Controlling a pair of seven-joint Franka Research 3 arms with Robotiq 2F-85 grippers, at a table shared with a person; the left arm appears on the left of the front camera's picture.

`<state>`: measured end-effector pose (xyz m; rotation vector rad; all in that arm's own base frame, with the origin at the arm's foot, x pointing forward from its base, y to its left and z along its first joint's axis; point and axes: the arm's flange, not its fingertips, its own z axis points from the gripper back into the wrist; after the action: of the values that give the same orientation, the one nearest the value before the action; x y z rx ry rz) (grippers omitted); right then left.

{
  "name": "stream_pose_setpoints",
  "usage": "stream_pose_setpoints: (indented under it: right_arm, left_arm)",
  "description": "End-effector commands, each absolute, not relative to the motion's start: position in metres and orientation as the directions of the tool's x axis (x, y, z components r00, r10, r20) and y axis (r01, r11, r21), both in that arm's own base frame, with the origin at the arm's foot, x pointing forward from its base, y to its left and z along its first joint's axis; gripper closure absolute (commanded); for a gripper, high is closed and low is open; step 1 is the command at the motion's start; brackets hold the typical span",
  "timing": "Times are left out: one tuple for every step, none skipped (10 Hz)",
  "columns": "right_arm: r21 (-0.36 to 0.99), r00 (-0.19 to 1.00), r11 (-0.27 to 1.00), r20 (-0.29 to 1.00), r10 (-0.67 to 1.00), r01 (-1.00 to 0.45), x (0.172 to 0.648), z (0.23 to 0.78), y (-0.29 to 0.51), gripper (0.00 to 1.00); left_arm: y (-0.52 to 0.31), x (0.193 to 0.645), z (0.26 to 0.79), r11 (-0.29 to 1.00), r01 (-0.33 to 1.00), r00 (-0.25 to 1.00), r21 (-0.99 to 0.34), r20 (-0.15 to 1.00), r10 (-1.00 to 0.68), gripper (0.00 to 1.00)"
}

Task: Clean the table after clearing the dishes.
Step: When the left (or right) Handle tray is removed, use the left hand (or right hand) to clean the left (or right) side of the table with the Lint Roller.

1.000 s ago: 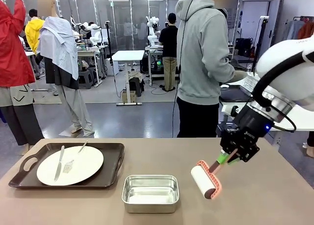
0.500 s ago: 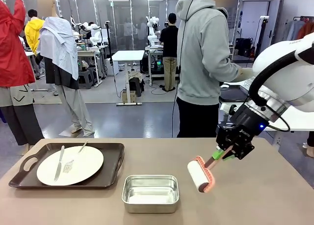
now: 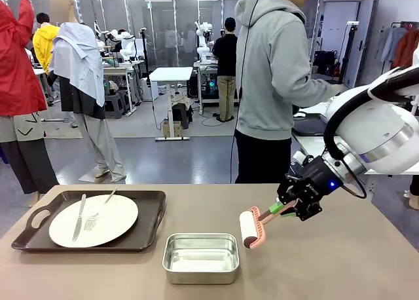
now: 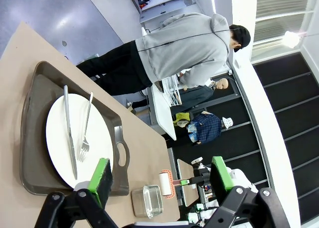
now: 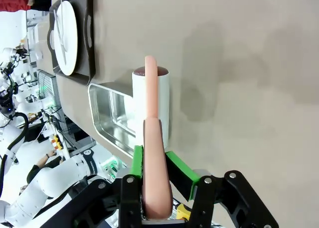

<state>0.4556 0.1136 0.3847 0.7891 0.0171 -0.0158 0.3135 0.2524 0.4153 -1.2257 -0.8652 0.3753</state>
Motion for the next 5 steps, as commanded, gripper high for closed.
stream_pose_setpoints:
  right_arm:
    - [0.727,1.000,0.686,0.027,0.008,-0.025,0.469,0.377,0.111,0.76]
    - [0.730,0.999,0.682,0.039,0.015,-0.039,0.472,0.368,0.108,0.76]
    - [0.729,0.999,0.684,0.037,0.021,-0.041,0.475,0.358,0.105,0.76]
    - [0.736,0.999,0.676,0.035,0.024,-0.042,0.478,0.352,0.100,0.76]
    - [0.746,0.999,0.665,0.034,0.023,-0.040,0.481,0.347,0.094,0.76]
  left_arm:
    - [0.256,0.314,0.418,0.319,0.206,0.629,-0.925,0.375,0.681,0.00]
    - [0.256,0.314,0.418,0.319,0.206,0.629,-0.925,0.375,0.681,0.00]
    - [0.256,0.314,0.418,0.319,0.206,0.629,-0.925,0.375,0.681,0.00]
    - [0.256,0.314,0.418,0.319,0.206,0.629,-0.925,0.375,0.681,0.00]
    - [0.256,0.314,0.418,0.319,0.206,0.629,-0.925,0.375,0.681,0.00]
